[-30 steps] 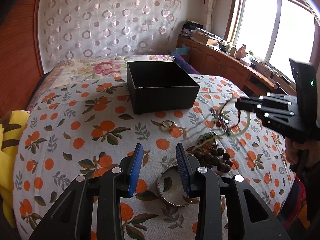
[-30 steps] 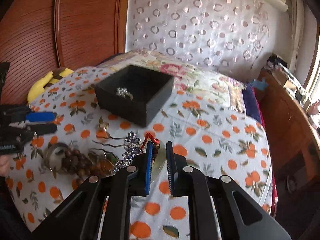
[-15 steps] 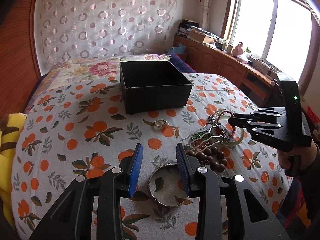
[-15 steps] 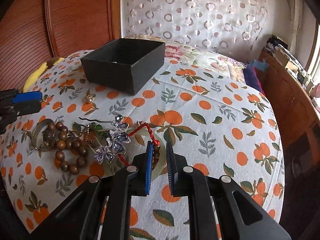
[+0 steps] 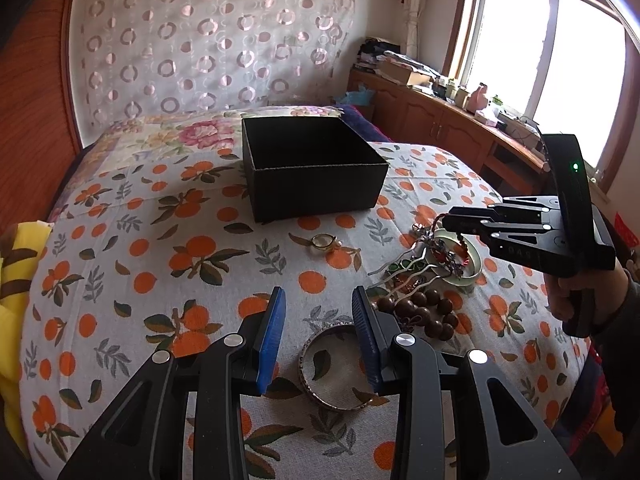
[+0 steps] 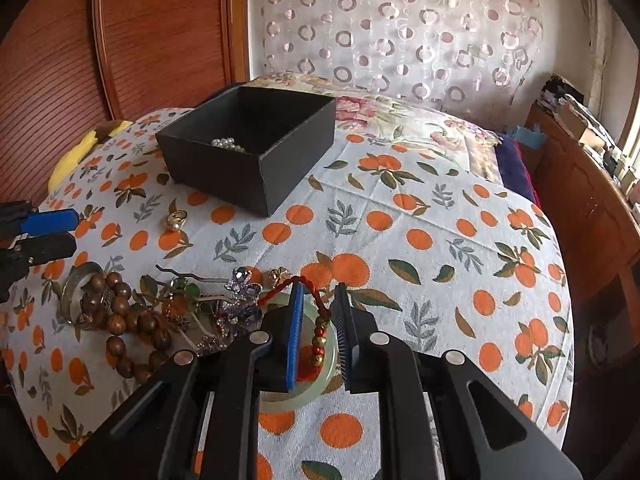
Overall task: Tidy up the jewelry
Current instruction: 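Lift the red-string piece with the right tool while the left tool grasps the silver bangle, then carry the silver bangle and red-string piece into the black box and release both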
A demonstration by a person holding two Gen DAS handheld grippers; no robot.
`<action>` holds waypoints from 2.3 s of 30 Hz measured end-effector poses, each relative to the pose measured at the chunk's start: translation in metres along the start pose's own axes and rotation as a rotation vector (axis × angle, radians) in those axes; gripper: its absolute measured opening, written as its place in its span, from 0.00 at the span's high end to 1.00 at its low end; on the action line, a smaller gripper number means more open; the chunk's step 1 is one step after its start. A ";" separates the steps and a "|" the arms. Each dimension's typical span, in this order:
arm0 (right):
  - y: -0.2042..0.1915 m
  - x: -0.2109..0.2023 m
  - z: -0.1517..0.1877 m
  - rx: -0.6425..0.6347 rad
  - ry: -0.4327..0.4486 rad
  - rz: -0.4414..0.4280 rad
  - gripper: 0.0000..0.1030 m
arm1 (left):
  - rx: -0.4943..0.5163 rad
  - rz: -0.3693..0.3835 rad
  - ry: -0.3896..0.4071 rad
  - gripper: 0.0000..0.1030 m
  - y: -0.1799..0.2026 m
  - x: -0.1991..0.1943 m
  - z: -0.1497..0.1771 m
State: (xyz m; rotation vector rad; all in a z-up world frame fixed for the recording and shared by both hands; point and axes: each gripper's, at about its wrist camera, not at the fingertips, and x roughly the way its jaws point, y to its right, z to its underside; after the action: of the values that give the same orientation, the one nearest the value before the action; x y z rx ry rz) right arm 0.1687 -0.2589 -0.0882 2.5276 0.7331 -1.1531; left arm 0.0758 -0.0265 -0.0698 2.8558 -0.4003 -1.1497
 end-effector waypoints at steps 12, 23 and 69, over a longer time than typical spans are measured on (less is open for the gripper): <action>-0.003 -0.069 -0.022 -0.001 0.216 0.015 0.95 | -0.007 0.001 -0.036 0.68 -0.012 0.004 0.017; -0.003 -0.102 -0.037 -0.001 0.293 -0.004 0.95 | -0.001 -0.005 -0.079 0.68 -0.013 0.010 0.020; -0.011 -0.072 -0.046 -0.023 0.247 -0.014 0.95 | -0.006 -0.123 0.038 0.96 -0.039 -0.007 -0.035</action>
State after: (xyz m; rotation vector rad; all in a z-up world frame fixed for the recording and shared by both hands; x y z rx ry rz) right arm 0.1517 -0.2540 -0.0043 2.6788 0.8182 -0.8394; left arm 0.1037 0.0112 -0.0448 2.9281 -0.2216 -1.1103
